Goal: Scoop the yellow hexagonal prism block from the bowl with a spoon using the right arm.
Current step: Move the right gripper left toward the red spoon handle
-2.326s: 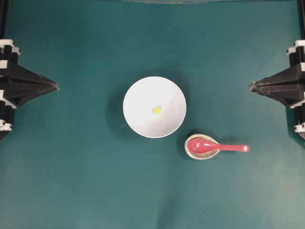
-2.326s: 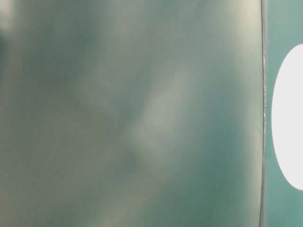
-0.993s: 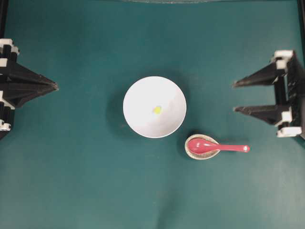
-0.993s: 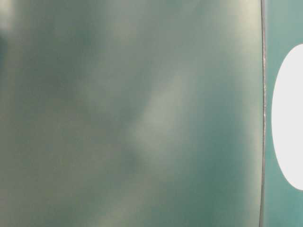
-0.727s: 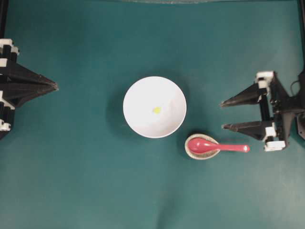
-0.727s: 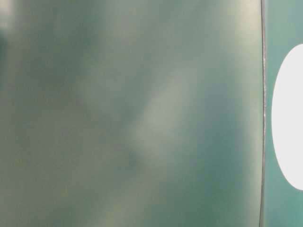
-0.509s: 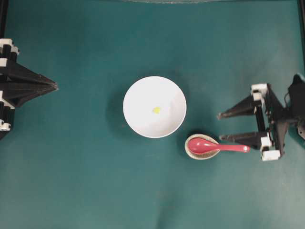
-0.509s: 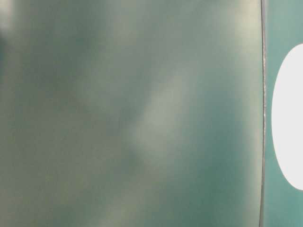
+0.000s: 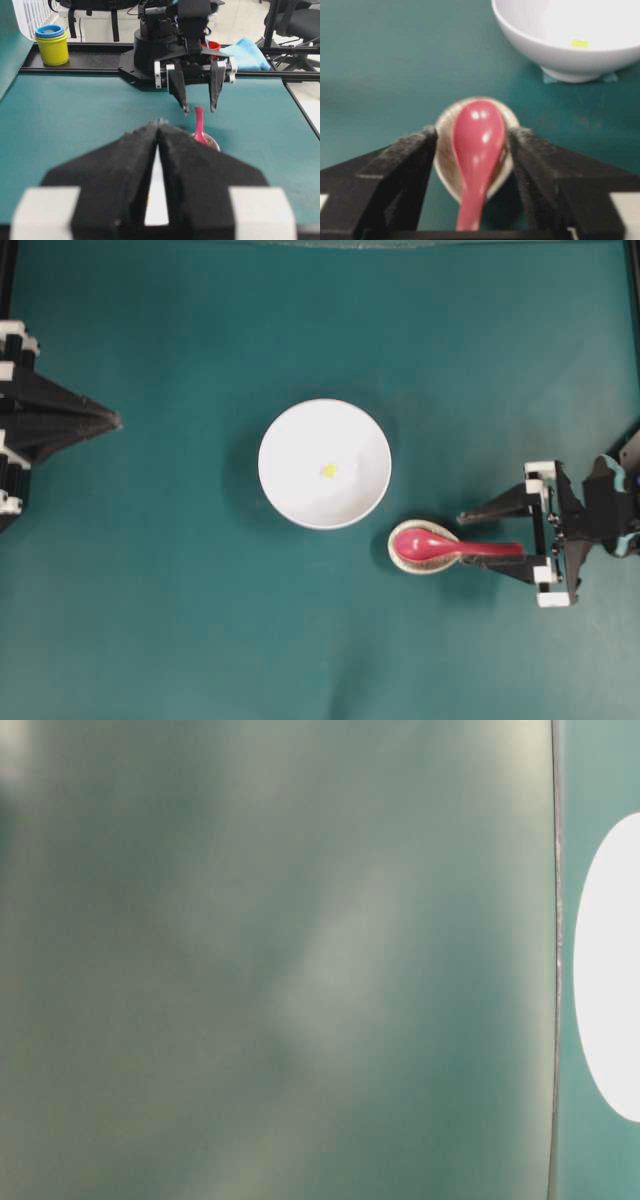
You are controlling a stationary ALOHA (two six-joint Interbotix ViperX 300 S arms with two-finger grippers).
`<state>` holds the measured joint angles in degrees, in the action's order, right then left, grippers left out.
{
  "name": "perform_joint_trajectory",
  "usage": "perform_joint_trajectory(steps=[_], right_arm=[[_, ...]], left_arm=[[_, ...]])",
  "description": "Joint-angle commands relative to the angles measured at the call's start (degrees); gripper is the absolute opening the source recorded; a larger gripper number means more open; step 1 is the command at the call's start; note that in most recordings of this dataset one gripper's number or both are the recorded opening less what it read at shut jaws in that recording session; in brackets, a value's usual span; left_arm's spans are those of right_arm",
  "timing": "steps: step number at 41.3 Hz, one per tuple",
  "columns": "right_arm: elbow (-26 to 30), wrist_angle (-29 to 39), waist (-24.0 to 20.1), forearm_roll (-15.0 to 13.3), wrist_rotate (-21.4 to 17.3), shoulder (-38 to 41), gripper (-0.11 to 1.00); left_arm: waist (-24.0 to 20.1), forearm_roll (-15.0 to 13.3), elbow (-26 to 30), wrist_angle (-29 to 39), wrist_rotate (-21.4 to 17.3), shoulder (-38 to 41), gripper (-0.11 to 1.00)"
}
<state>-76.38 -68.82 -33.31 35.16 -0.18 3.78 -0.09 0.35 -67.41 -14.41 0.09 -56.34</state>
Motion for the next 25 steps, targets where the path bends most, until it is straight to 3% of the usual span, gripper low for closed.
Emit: perform_joint_trajectory(steps=[1,7,13,25], right_arm=[[1.1,-2.5,-1.8,2.5,0.1,3.3,0.62],[1.9,-3.5,-4.2,5.3,-0.8,7.6,0.62],[1.9,-3.9,-6.2,6.3,-2.6,9.3,0.62],[1.9,-3.6,-6.8,7.7,-2.6,9.5,0.62]], left_arm=[[0.1,0.2,1.4,-0.8,0.1,0.7,0.09],[0.1,0.2,1.4,-1.1,0.3,1.0,0.09],[0.1,0.2,1.5,-1.3,0.3,0.9,0.09],[0.1,0.2,1.5,-1.4,0.3,0.7,0.09]])
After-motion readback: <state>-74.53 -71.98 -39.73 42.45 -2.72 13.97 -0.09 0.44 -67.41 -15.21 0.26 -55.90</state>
